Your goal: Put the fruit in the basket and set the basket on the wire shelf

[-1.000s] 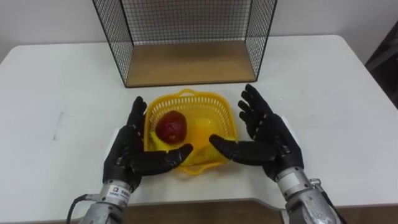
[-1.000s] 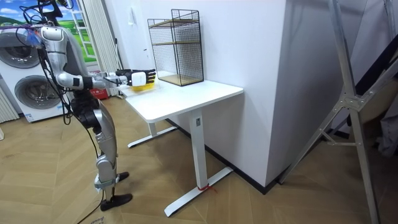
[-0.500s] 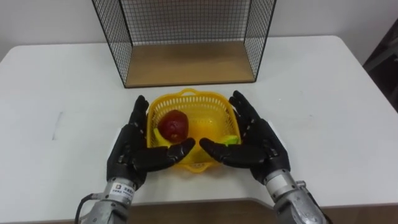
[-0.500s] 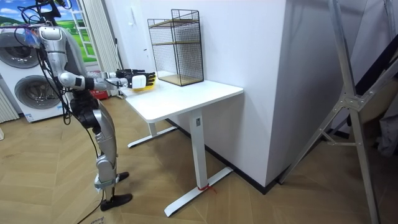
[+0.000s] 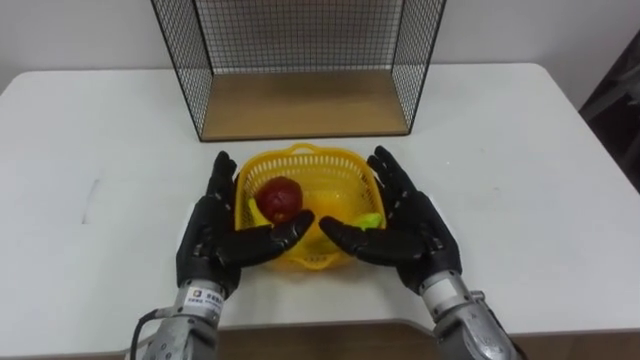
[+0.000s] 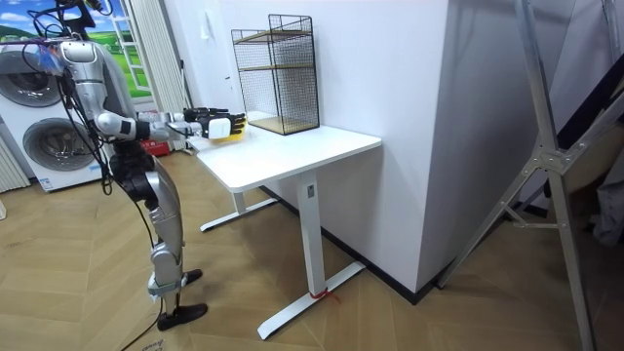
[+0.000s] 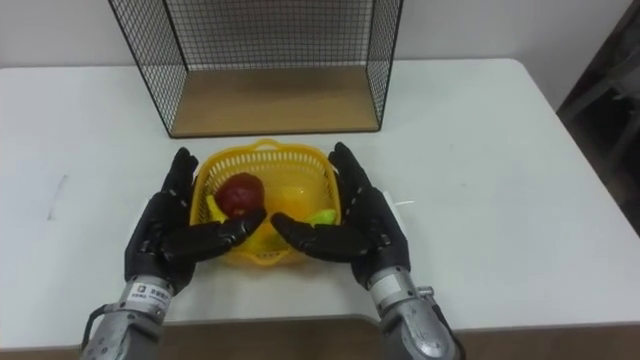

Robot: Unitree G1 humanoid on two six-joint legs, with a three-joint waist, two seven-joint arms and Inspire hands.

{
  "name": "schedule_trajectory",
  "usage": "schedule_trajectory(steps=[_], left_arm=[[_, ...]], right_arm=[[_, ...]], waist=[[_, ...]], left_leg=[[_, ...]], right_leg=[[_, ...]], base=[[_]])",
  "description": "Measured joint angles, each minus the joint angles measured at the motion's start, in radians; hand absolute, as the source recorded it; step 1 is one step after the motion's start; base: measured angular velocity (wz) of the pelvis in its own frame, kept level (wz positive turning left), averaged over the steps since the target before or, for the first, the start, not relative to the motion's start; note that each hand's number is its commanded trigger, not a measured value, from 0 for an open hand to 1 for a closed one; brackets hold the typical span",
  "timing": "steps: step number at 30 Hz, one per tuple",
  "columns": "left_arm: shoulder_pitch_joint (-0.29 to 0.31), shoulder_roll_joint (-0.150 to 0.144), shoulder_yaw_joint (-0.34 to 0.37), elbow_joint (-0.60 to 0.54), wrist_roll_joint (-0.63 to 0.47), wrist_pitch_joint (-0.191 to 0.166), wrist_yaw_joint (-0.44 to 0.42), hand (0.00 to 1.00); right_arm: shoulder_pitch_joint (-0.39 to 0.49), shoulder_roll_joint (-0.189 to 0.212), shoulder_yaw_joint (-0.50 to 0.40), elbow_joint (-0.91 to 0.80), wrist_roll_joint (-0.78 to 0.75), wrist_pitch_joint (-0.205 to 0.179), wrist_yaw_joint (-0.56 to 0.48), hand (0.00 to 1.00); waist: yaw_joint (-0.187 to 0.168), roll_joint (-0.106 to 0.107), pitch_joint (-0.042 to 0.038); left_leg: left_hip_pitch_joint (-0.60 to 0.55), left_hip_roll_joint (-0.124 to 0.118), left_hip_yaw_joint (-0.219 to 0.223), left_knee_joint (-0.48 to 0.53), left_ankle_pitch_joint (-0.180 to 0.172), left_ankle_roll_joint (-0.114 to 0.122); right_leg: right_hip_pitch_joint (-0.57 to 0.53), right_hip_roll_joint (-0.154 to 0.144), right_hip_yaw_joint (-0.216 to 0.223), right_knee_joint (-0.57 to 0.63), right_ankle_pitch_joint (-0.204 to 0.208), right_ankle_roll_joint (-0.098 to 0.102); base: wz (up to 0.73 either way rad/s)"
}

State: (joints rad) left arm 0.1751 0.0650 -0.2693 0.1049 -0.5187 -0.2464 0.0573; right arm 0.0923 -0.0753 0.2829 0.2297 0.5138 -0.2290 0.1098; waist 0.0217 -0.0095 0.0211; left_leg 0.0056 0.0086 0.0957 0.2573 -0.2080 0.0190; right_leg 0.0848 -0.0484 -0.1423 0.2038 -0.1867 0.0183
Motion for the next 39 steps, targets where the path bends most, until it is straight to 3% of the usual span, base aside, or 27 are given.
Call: schedule_trajectory(steps=[10,17,23,30,39], left_arm=[[-0.042,-0.022,-0.009,0.0,0.001,0.0,0.068,0.0],[-0.122,-0.026,-0.01,0.0,-0.001,0.0,0.071,0.0],[-0.143,-0.042,-0.009,-0.004,-0.001,0.0,0.071,0.0],[-0.187,-0.042,-0.009,-0.028,-0.002,-0.002,0.074,0.0],[-0.191,-0.048,-0.011,-0.055,-0.002,-0.002,0.094,0.0]], right_arm=[[-0.013,0.021,0.001,-0.002,0.03,0.0,-0.022,0.0],[-0.057,0.02,0.001,-0.015,0.029,0.001,-0.086,0.0],[-0.094,0.016,-0.001,-0.08,0.027,0.0,-0.124,0.0],[-0.095,0.016,0.0,-0.127,0.028,-0.005,-0.169,0.0],[-0.113,0.017,0.003,-0.128,0.028,-0.016,-0.184,0.0]], waist=[[-0.009,-0.001,0.0],[-0.016,0.001,-0.0013],[-0.019,0.011,-0.0065],[-0.018,0.012,-0.0061],[-0.02,0.009,-0.0042]], left_leg=[[-0.014,0.0,-0.007,0.016,0.0,0.0],[-0.013,0.0,-0.005,0.018,0.0,0.0],[-0.011,0.001,-0.001,0.015,0.0,0.0],[-0.01,0.0,-0.001,0.016,0.0,0.0],[-0.01,0.001,0.0,0.017,0.0,0.0]], right_leg=[[-0.006,-0.001,-0.015,0.002,0.0,0.0],[-0.008,-0.001,-0.011,0.003,0.0,-0.001],[-0.011,-0.001,-0.006,0.003,0.0,0.0],[-0.01,-0.001,-0.005,0.003,0.0,0.0],[-0.011,-0.001,-0.006,0.006,0.0,0.0]], base=[[0.03],[0.0],[-0.01],[0.0],[0.0]])
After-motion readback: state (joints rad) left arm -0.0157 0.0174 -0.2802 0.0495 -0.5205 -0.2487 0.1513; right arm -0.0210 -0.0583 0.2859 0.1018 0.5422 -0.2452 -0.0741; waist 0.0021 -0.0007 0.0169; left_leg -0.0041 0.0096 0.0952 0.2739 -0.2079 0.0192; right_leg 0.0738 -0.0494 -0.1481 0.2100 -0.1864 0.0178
